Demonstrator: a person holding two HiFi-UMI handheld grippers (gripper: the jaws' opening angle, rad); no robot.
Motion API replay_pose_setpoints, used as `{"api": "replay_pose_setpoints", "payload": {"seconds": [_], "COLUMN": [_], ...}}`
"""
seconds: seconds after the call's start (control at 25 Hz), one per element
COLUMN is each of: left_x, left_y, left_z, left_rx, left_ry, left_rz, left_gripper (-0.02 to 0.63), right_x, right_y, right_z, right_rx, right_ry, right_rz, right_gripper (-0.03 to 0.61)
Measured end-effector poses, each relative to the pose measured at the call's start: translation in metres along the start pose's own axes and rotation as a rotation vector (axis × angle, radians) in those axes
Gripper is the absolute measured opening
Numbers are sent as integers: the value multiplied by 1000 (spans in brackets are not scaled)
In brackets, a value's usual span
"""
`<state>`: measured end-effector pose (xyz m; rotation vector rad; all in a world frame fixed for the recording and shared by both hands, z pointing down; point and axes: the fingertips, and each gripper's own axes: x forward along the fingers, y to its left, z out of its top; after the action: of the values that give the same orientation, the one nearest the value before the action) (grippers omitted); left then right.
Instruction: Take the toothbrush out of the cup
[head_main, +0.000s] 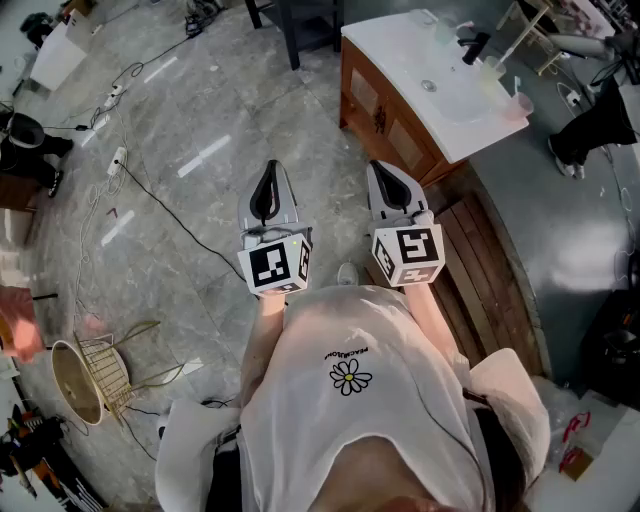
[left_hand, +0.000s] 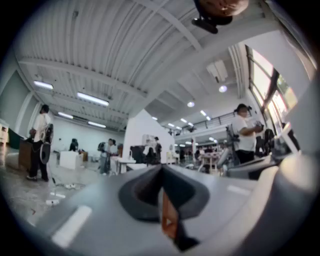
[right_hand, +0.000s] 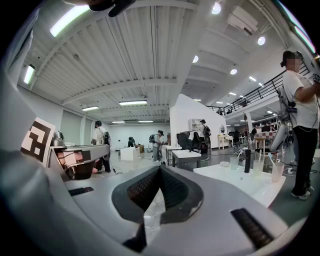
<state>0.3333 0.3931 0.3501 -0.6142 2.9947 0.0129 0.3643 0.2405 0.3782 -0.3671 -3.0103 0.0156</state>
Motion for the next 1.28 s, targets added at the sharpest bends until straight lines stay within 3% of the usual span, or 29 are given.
{"api": "replay_pose_setpoints", "payload": {"seconds": [0.36,0.56,0.76,0.96,1.28], "left_x": [4,10,16,31,139], "left_y": [4,6,10,27,32], "left_z": [2,-5,-18,-37,-60], "left_rx": [-5,-3,24,-22,-63], "left_ry": [0,18,56,93,60], "left_rz": [17,39,58,104,25], "left_gripper": [8,8,8,8,8], "right_x": [1,4,1,4,73], "right_y": [6,-9,-24,-32,-76], "right_z": [0,-4,-31,-61,-67], "right_rx": [-3,66,109,158,84], "right_ry": [-1,-13,35,112,137], "right_rz": [41,30,21,25,-18], "right_gripper": [-2,-2,-2,-2,-2]}}
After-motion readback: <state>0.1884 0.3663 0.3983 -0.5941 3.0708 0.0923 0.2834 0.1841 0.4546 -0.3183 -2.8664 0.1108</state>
